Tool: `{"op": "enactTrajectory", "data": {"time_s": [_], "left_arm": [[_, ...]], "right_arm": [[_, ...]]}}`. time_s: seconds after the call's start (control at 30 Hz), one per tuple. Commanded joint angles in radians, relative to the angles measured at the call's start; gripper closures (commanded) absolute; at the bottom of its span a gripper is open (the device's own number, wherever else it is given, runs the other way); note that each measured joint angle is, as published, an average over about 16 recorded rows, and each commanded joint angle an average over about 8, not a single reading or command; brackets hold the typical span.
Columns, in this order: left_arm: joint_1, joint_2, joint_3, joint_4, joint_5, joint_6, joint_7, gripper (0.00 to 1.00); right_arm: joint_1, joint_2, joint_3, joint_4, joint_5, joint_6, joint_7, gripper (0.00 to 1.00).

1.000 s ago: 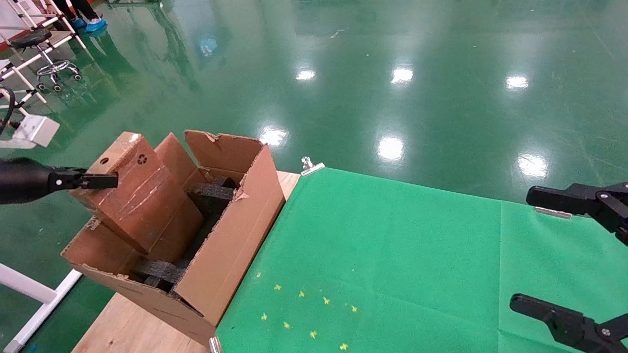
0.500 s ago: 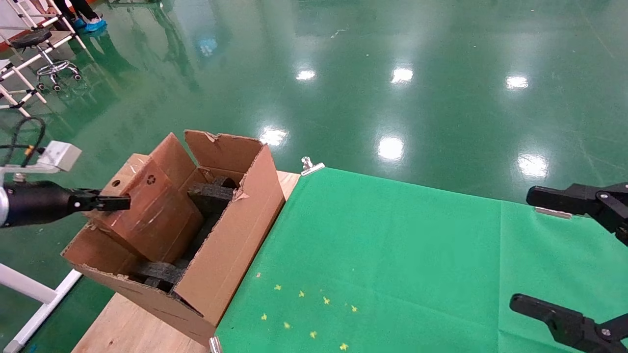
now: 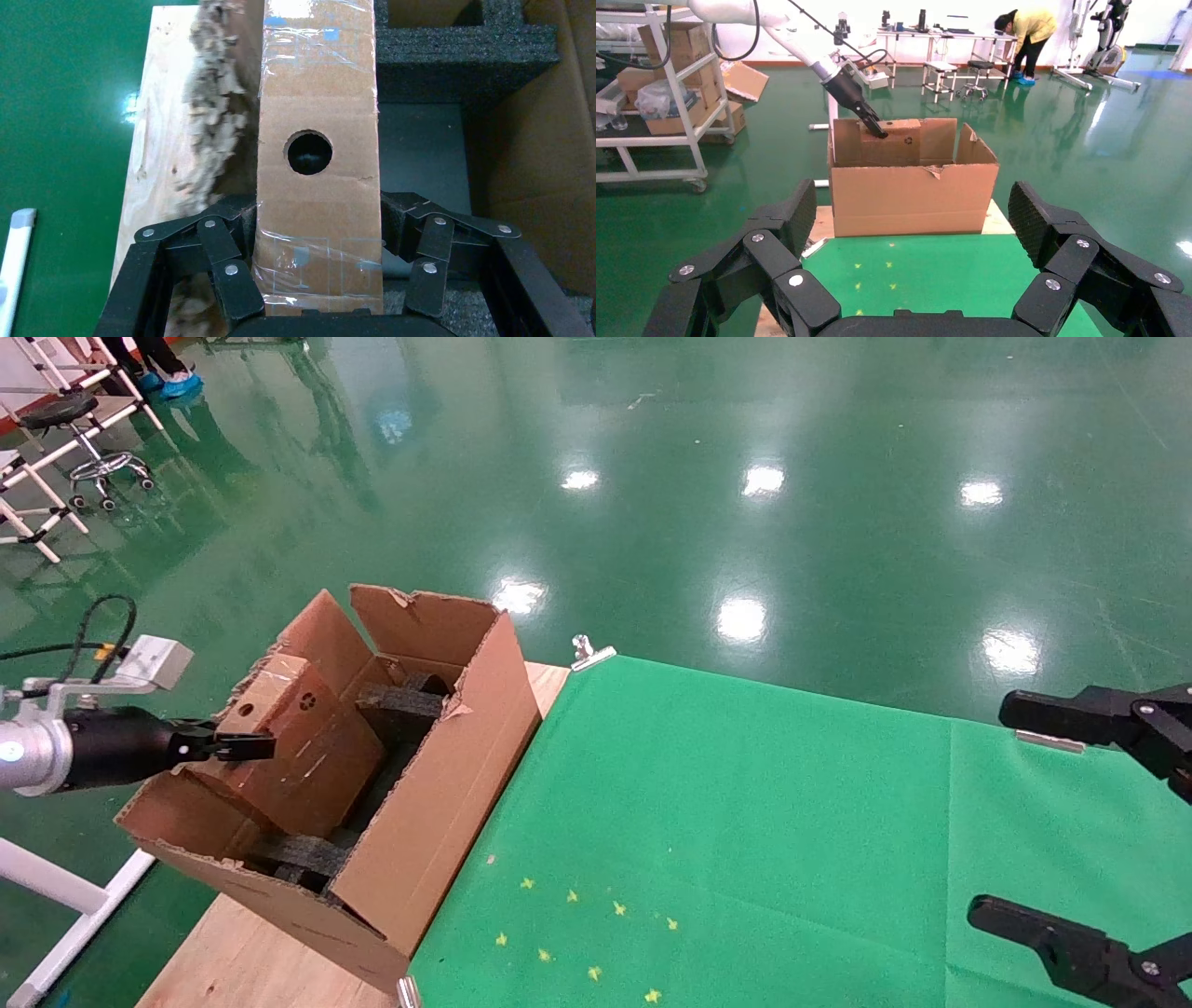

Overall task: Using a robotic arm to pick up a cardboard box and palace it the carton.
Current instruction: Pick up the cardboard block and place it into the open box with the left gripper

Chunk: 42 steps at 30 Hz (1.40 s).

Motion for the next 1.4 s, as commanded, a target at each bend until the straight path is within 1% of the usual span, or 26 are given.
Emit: {"op": "enactTrajectory", "data": {"time_s": [0.03, 0.5, 0.8, 0.9, 1.4], "left_arm": [[0.014, 0.008, -0.002, 0.000, -0.002, -0.008, -0.004, 1.00], [0.090, 0.049, -0.010, -0.016, -0.013, -0.100, -0.050, 1.00], [0.138, 0.090, -0.012, -0.022, -0.018, -0.249, -0.076, 1.00], [0.156, 0.104, -0.015, -0.024, -0.023, -0.281, -0.082, 1.00], [0.212, 0.164, -0.021, -0.040, -0.030, -0.317, -0.104, 1.00]], "right_arm": [[0.000, 0.000, 0.000, 0.000, 0.000, 0.000, 0.000, 0.00], [0.000, 0.000, 0.000, 0.000, 0.000, 0.000, 0.000, 0.00], [0.000, 0.000, 0.000, 0.000, 0.000, 0.000, 0.000, 0.00], [0.000, 0.000, 0.000, 0.000, 0.000, 0.000, 0.000, 0.00], [0.000, 0.000, 0.000, 0.000, 0.000, 0.000, 0.000, 0.00]]}}
